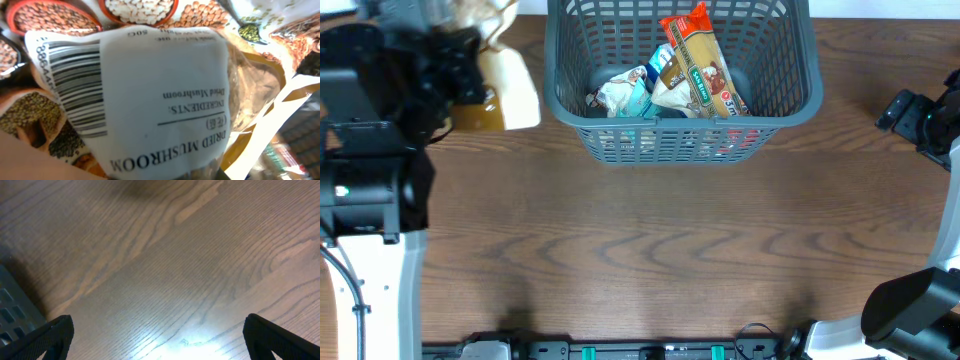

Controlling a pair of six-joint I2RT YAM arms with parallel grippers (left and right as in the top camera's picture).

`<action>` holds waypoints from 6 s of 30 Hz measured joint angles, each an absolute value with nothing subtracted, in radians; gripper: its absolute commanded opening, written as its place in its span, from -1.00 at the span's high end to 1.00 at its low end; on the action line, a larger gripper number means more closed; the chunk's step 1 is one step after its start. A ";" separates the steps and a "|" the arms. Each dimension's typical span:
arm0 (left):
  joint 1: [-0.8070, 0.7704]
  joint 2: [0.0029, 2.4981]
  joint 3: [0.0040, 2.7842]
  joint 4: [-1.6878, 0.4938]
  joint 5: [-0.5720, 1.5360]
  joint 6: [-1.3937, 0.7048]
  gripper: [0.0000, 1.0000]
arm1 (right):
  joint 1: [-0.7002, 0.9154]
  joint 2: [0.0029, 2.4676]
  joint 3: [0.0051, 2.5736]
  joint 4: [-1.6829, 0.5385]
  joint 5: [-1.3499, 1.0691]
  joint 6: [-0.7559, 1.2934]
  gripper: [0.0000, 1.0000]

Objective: Pack container

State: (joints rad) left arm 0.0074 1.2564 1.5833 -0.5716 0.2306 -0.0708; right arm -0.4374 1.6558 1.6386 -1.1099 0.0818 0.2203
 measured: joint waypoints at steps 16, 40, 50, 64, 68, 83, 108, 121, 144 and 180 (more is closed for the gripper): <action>-0.305 1.454 1.596 -0.286 0.149 -0.071 0.89 | -0.437 1.656 1.639 -1.110 0.082 0.220 -0.98; -0.442 1.639 1.596 -0.328 0.149 -0.071 0.89 | -0.437 1.656 1.639 -1.110 0.082 0.220 -0.99; -0.442 1.717 1.596 -0.400 0.149 -0.071 0.89 | -0.437 1.656 1.639 -1.110 0.082 0.220 -0.99; -0.442 1.796 1.596 -0.448 0.149 -0.071 0.88 | -0.437 1.656 1.639 -1.110 0.081 0.220 -0.99; -0.442 1.813 1.596 -0.468 0.149 -0.071 0.88 | -0.437 1.656 1.639 -1.110 0.082 0.220 -0.99; -0.442 1.824 1.596 -0.459 0.146 -0.036 -0.31 | -0.437 1.656 1.639 -1.110 0.082 0.220 -0.98; -0.329 1.459 1.688 -0.519 -0.123 0.003 -0.40 | -0.437 1.656 1.639 -1.110 0.082 0.220 -0.99; -0.256 1.204 1.695 -0.892 -0.218 0.024 -0.41 | -0.437 1.656 1.639 -1.110 0.082 0.220 -0.98; -0.256 0.957 1.641 -1.416 -0.337 -0.206 -0.41 | -0.437 1.656 1.639 -1.110 0.082 0.220 -0.98; -0.256 0.503 1.264 -1.471 -0.209 -0.505 -0.97 | -0.437 1.656 1.639 -1.110 0.081 0.220 -0.99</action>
